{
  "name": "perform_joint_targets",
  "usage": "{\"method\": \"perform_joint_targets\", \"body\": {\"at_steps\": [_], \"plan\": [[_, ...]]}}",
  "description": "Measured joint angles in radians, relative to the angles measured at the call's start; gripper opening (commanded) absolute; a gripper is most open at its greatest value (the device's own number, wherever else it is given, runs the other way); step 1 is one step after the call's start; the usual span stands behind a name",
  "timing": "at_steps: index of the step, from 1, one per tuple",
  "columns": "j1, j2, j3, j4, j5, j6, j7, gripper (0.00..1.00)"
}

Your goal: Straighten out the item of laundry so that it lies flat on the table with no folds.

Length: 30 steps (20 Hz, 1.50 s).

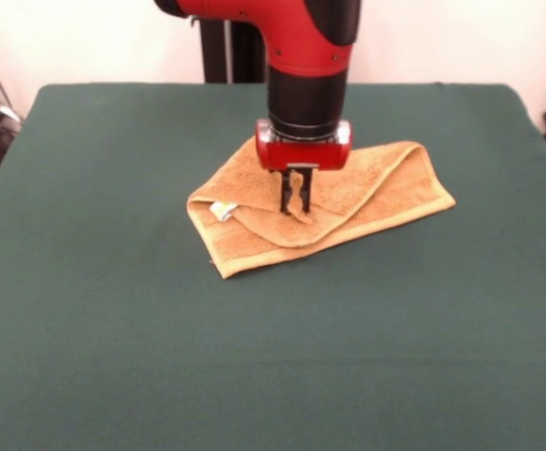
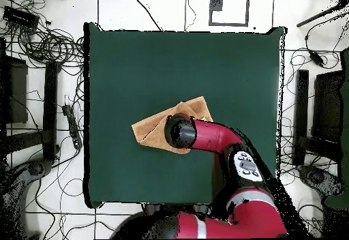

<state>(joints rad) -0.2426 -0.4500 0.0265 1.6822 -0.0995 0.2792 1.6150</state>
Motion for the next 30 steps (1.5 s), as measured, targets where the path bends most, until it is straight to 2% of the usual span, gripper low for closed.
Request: {"method": "perform_joint_targets", "body": {"at_steps": [7, 30], "plan": [[-0.067, -0.077, 0.043, 0.076, -0.036, 0.000, 0.000, 0.00], [-0.124, -0.083, 0.112, 0.095, -0.170, 0.010, 0.000, 0.00]]}}
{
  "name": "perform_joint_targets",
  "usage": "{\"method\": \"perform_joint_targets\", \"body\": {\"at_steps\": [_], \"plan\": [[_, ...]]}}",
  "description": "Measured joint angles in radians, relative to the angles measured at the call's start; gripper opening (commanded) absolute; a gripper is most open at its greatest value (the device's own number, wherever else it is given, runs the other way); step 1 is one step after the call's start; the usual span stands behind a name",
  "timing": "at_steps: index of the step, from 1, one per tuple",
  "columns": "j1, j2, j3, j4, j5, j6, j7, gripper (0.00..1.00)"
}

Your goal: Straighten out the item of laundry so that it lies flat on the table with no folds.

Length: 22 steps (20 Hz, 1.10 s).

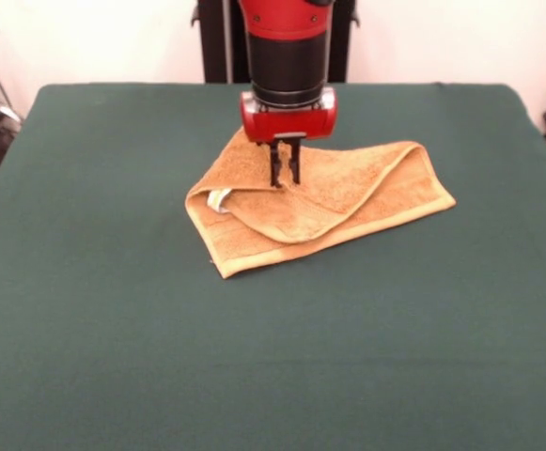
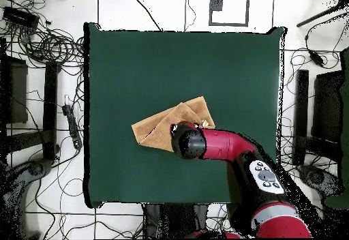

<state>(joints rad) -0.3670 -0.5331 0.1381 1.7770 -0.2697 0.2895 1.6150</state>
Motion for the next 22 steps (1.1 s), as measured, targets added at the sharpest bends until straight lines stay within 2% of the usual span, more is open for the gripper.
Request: {"method": "perform_joint_targets", "body": {"at_steps": [11, 22], "plan": [[-0.012, -0.021, 0.005, 0.006, -0.082, 0.065, 0.000, 0.00], [-0.037, -0.080, 0.005, 0.049, -0.144, 0.114, 0.000, 0.00]]}}
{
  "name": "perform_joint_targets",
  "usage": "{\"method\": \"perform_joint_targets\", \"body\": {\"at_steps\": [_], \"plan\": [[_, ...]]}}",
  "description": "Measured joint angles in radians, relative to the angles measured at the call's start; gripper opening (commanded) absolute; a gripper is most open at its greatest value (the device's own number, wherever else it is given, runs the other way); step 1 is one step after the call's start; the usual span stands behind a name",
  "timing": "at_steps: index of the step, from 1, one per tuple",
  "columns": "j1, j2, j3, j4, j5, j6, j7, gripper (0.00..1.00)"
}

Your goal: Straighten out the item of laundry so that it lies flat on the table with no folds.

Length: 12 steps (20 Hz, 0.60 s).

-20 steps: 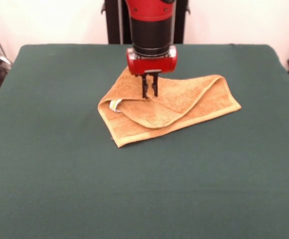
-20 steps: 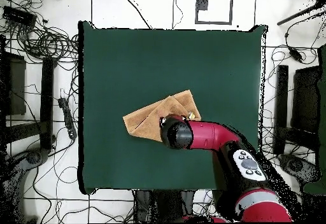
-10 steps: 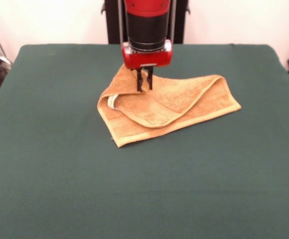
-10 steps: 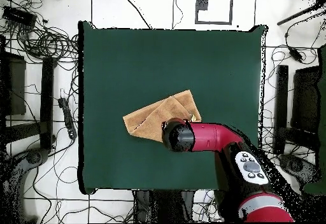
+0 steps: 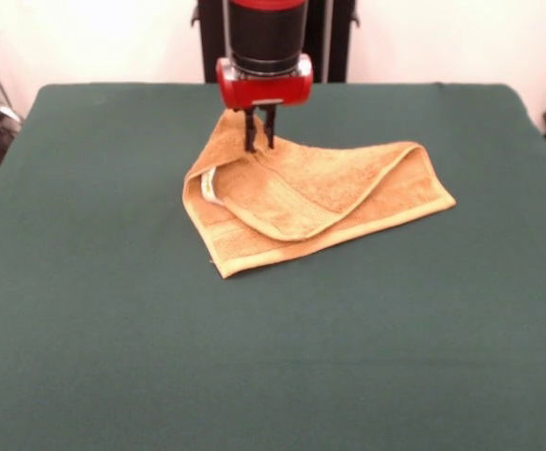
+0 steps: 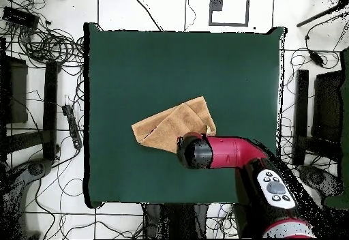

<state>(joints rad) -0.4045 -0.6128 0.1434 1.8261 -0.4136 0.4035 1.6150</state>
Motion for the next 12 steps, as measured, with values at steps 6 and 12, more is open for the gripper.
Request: {"method": "perform_joint_targets", "body": {"at_steps": [6, 12], "plan": [[-0.014, -0.012, 0.000, 0.014, -0.047, 0.013, 0.000, 0.00], [-0.014, -0.009, 0.000, 0.014, -0.103, 0.014, 0.000, 0.00]]}}
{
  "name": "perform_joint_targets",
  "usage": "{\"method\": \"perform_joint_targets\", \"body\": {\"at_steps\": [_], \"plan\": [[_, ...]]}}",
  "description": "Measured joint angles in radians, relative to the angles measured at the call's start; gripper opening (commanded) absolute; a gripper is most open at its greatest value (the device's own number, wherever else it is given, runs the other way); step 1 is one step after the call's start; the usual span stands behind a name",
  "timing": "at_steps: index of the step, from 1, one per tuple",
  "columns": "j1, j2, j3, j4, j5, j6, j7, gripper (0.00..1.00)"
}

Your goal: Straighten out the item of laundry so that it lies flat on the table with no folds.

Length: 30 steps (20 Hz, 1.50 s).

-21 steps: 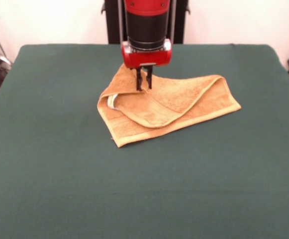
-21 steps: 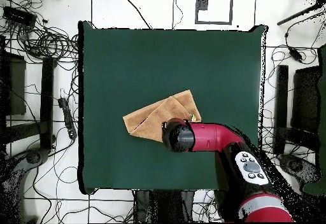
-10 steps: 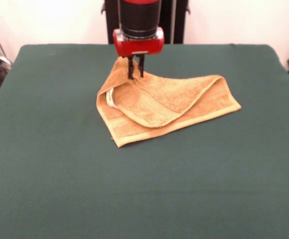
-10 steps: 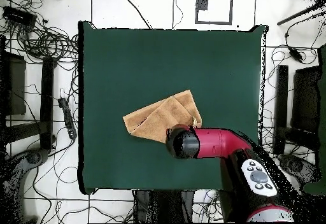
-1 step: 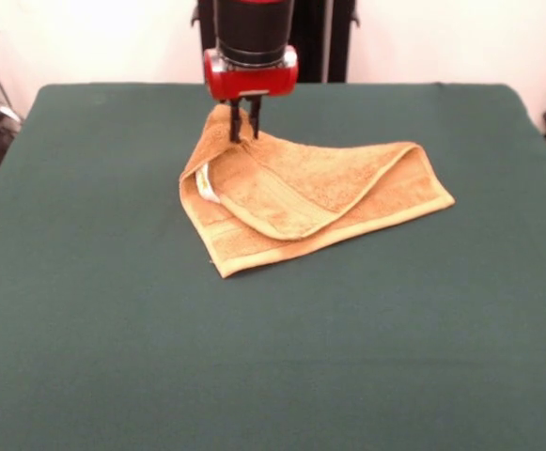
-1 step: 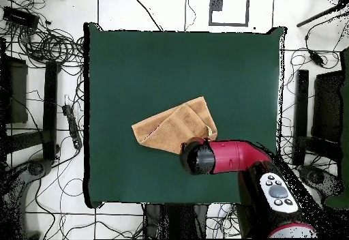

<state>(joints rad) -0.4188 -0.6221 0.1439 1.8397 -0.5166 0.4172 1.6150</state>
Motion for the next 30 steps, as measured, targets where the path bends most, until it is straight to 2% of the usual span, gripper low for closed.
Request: {"method": "perform_joint_targets", "body": {"at_steps": [7, 14, 23, 30], "plan": [[-0.001, 0.008, 0.001, -0.001, -0.048, 0.021, 0.000, 0.00], [-0.024, -0.012, 0.018, -0.001, -0.049, 0.079, 0.000, 0.00], [-0.092, -0.046, 0.073, -0.001, -0.049, 0.114, 0.000, 0.00], [-0.152, -0.034, 0.119, 0.000, -0.052, 0.114, 0.000, 0.00]]}}
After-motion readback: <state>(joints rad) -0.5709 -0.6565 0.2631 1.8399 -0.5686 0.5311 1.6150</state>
